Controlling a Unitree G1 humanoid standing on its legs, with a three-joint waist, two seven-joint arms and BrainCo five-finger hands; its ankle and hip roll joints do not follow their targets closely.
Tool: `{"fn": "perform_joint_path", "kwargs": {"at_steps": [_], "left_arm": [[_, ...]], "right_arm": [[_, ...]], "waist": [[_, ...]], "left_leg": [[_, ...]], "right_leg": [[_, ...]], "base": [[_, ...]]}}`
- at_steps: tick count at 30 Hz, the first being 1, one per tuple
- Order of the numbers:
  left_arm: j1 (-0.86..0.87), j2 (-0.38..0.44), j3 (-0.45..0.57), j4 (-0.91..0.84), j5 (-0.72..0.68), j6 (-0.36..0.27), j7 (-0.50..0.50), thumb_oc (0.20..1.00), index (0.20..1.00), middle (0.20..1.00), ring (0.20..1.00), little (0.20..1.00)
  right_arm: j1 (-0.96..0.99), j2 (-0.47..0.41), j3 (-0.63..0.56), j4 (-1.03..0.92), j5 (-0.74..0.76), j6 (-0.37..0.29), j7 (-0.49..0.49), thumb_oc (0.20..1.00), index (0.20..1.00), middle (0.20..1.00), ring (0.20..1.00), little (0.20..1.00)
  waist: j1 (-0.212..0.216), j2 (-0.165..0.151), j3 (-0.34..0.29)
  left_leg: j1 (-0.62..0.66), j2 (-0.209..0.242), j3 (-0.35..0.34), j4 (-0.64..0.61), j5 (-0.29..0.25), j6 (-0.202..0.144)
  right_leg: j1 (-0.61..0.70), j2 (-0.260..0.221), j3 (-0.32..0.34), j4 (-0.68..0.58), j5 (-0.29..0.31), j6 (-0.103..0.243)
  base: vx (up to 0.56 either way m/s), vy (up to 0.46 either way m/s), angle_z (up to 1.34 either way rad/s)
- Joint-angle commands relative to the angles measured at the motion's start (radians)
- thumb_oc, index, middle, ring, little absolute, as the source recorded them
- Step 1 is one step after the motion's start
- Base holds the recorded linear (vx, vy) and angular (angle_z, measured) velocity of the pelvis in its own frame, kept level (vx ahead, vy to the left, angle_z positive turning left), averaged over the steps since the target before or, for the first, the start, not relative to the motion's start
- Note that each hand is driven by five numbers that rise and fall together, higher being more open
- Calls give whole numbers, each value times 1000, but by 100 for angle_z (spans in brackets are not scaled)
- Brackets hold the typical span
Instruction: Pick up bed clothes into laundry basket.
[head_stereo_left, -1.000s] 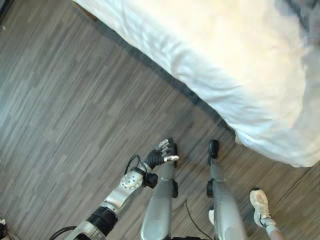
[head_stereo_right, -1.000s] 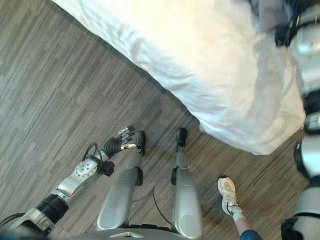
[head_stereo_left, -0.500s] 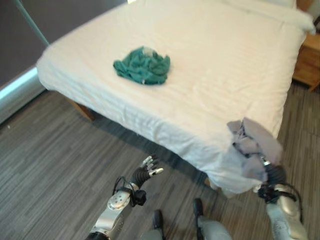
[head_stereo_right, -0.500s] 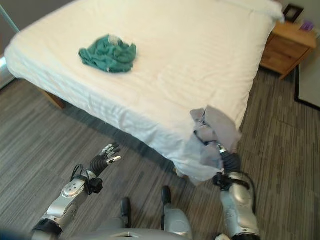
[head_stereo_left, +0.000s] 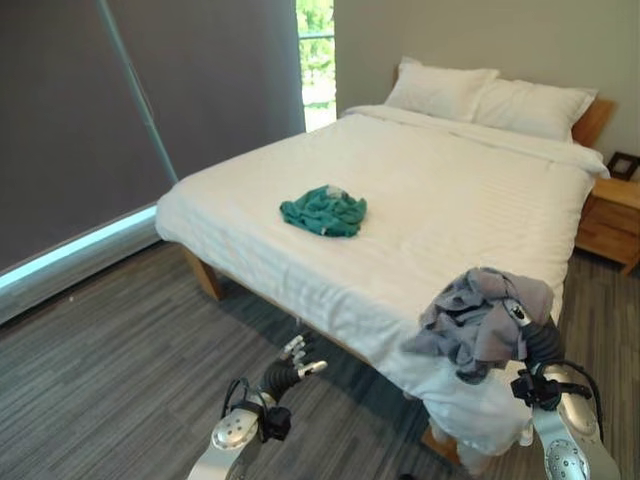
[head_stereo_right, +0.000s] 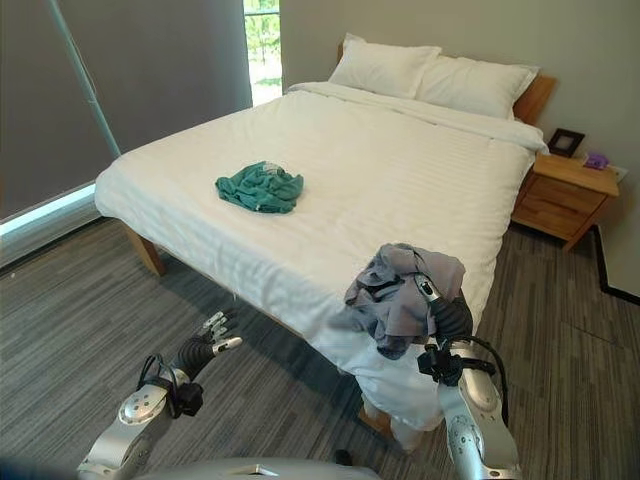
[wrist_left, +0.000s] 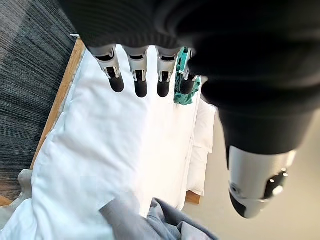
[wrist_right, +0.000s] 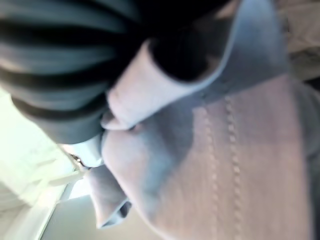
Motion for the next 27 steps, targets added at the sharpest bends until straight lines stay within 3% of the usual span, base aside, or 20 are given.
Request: {"fn": "perform_joint_path", "kwargs": {"at_steps": [1, 2, 3, 7, 8, 10, 11, 13, 14, 15, 17, 19, 21, 22, 23, 24, 25, 26, 27], "left_arm": [[-56, 1, 19, -21, 19, -45, -18, 1000, 1000, 1000, 1000, 1000], [-54, 1, 19, -22, 21, -48, -20, 1000, 1000, 1000, 1000, 1000], [-53, -87, 421, -50, -106, -158, 250, 1000, 1000, 1000, 1000, 1000], [-45, -86, 437, -66, -104, -165, 262, 1000, 1000, 1000, 1000, 1000], [-57, -73, 449, -62, -101, -166, 266, 1000, 1000, 1000, 1000, 1000], [-58, -73, 449, -61, -101, -167, 266, 1000, 1000, 1000, 1000, 1000], [-75, -67, 457, -85, -106, -175, 271, 1000, 1000, 1000, 1000, 1000], [-101, -76, 436, -76, -141, -188, 277, 1000, 1000, 1000, 1000, 1000], [-117, -87, 424, -68, -169, -190, 284, 1000, 1000, 1000, 1000, 1000], [-119, -87, 423, -66, -170, -191, 284, 1000, 1000, 1000, 1000, 1000], [-149, -103, 369, -47, -192, -180, 266, 1000, 1000, 1000, 1000, 1000], [-160, -100, 338, -31, -178, -178, 261, 1000, 1000, 1000, 1000, 1000], [-160, -105, 333, -35, -189, -180, 263, 1000, 1000, 1000, 1000, 1000], [-159, -105, 334, -35, -190, -180, 263, 1000, 1000, 1000, 1000, 1000], [-155, -103, 335, -40, -192, -177, 261, 1000, 1000, 1000, 1000, 1000], [-154, -102, 335, -40, -192, -177, 261, 1000, 1000, 1000, 1000, 1000], [-153, -91, 324, -34, -158, -167, 239, 1000, 1000, 1000, 1000, 1000], [-153, -90, 324, -34, -158, -168, 238, 1000, 1000, 1000, 1000, 1000], [-170, -67, 312, -25, -131, -154, 240, 1000, 1000, 1000, 1000, 1000]], "right_arm": [[-52, -14, -18, -55, -5, -46, 27, 200, 200, 200, 200, 200], [-46, -15, -15, -52, -7, -44, 31, 200, 200, 200, 200, 200], [-168, -36, -158, 286, -26, -82, -66, 200, 200, 200, 200, 200], [-191, -27, -146, 290, -28, -92, -83, 200, 200, 200, 200, 200], [-193, -32, -137, 295, -25, -91, -83, 200, 200, 200, 200, 200], [-195, -32, -137, 296, -25, -91, -83, 200, 200, 200, 200, 200], [-194, -39, -134, 281, -5, -100, -78, 200, 200, 200, 200, 200], [-189, -47, -140, 281, -3, -104, -92, 200, 200, 200, 200, 200], [-184, -46, -155, 282, 9, -113, -106, 200, 200, 200, 200, 200], [-183, -47, -157, 282, 10, -113, -106, 200, 200, 200, 200, 200], [-134, -24, -205, 245, 51, -133, -117, 200, 200, 200, 200, 200], [-103, -38, -227, 232, 40, -128, -125, 200, 200, 200, 200, 200], [-116, -36, -226, 236, 49, -132, -133, 200, 200, 200, 200, 200], [-116, -36, -226, 236, 50, -132, -133, 200, 200, 200, 200, 200], [-122, -23, -222, 223, 59, -132, -129, 200, 200, 200, 200, 200], [-121, -22, -222, 222, 58, -132, -129, 200, 200, 200, 200, 200], [-102, -7, -236, 226, 24, -114, -114, 200, 200, 200, 200, 200], [-100, -6, -236, 225, 23, -114, -114, 200, 200, 200, 200, 200], [-91, 14, -243, 219, 34, -114, -127, 200, 200, 200, 200, 200]], "waist": [[6, -16, 24], [7, -16, 27], [-11, -8, 85], [0, -4, 93], [5, -11, 104], [3, -11, 105], [8, -23, 146], [13, -25, 174], [3, -23, 176], [2, -23, 175], [-20, -5, 162], [-25, 17, 150], [-15, 27, 142], [-15, 26, 143], [-9, 28, 134], [-7, 26, 134], [-18, 18, 119], [-13, 12, 117], [-32, 18, 119]], "left_leg": [[74, -17, -42, 12, -61, 39], [75, -16, -43, 12, -61, 39], [53, 51, 31, 23, -27, 8], [60, 65, 63, 26, -25, 1], [41, 78, 71, 90, -26, -12], [33, 80, 68, 104, -33, -13], [-58, 93, 41, 278, -29, -36], [-128, 92, 10, 363, 9, -48], [-153, 127, 44, 338, 35, -51], [-153, 126, 42, 335, 37, -52], [-157, 197, 138, 202, 62, -60], [-193, 208, 118, 144, 121, -78], [-206, 207, 40, 126, 134, -93], [-205, 206, 41, 126, 134, -93], [-194, 193, 2, 126, 112, -92], [-193, 192, 3, 127, 111, -91], [-168, 146, 18, 126, 74, -63], [-166, 139, 25, 126, 72, -59], [-130, 71, 27, 125, 42, 0]], "right_leg": [[39, -72, -24, 127, -72, 30], [40, -72, -23, 128, -73, 30], [63, 2, -14, 85, -96, -24], [52, 13, -17, 82, -87, -23], [57, 19, -24, 80, -91, -31], [56, 19, -26, 80, -91, -31], [50, 21, -38, 89, -99, -49], [62, 15, -51, 92, -107, -56], [70, 1, -69, 91, -113, -49], [69, 1, -72, 91, -113, -50], [96, -45, -105, 97, -141, -20], [114, -79, -115, 115, -164, -4], [126, -115, -86, 138, -170, 9], [126, -117, -86, 142, -173, 10], [133, -164, -54, 186, -153, 28], [133, -166, -52, 187, -154, 29], [127, -221, -29, 236, -78, 48], [124, -229, -23, 237, -78, 52], [65, -271, 22, 395, 98, 12]], "base": [[-17, -3, 6], [-14, -3, 7], [-19, -15, 5], [-11, -46, -26], [8, -75, -8], [-59, -74, -6], [-111, -100, -1], [-52, -21, 13], [24, 62, 25], [191, 207, 61], [274, 314, 59], [267, 321, 34], [279, 283, 43], [346, 382, -5], [222, 262, -42], [427, 521, -16], [211, 275, -5], [407, 621, 14], [288, 570, 9]]}}
